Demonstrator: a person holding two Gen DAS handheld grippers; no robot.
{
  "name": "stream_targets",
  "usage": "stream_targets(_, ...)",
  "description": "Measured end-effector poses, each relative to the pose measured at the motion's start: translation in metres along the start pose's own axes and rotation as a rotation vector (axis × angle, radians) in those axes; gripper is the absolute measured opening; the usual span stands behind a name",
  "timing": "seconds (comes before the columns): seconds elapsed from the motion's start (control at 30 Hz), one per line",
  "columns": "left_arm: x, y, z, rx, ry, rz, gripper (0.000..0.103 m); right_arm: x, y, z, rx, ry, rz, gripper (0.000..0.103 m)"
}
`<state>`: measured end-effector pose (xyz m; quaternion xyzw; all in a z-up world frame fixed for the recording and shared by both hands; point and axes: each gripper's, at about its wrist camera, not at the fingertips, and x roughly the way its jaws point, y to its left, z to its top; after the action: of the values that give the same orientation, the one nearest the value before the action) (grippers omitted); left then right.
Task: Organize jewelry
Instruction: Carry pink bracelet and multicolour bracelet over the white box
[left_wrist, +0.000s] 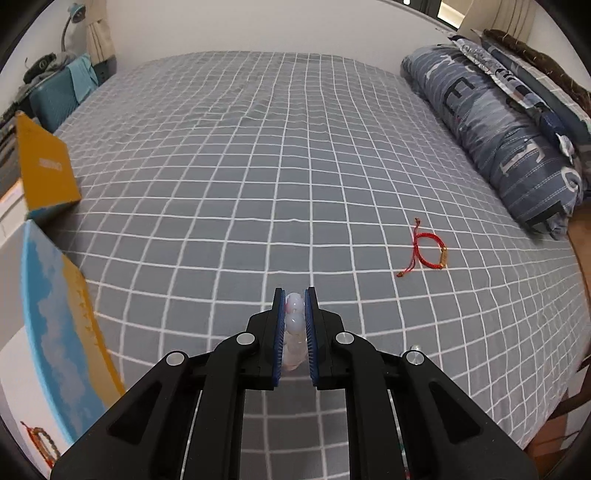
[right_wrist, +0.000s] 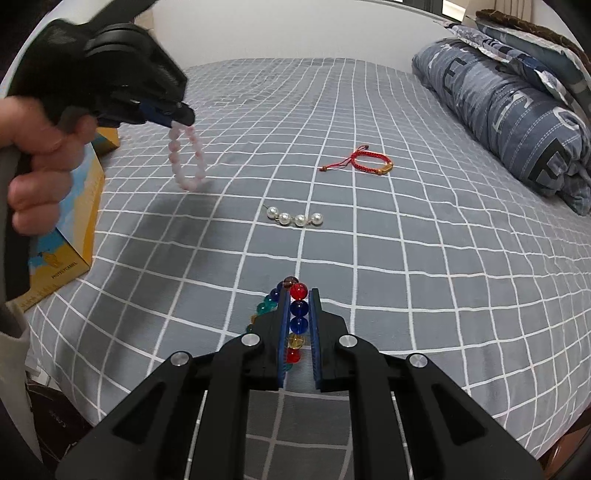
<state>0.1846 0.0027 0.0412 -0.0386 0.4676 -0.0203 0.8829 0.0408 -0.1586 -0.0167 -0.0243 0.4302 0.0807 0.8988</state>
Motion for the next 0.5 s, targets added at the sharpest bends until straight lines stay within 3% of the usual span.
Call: stream_targets(0.5,-0.067,0.033,-0.025,0.017,-0.075,0.036,0.01,-0.026,0.019,0.015,0.001,-0.057,0.032,0.009)
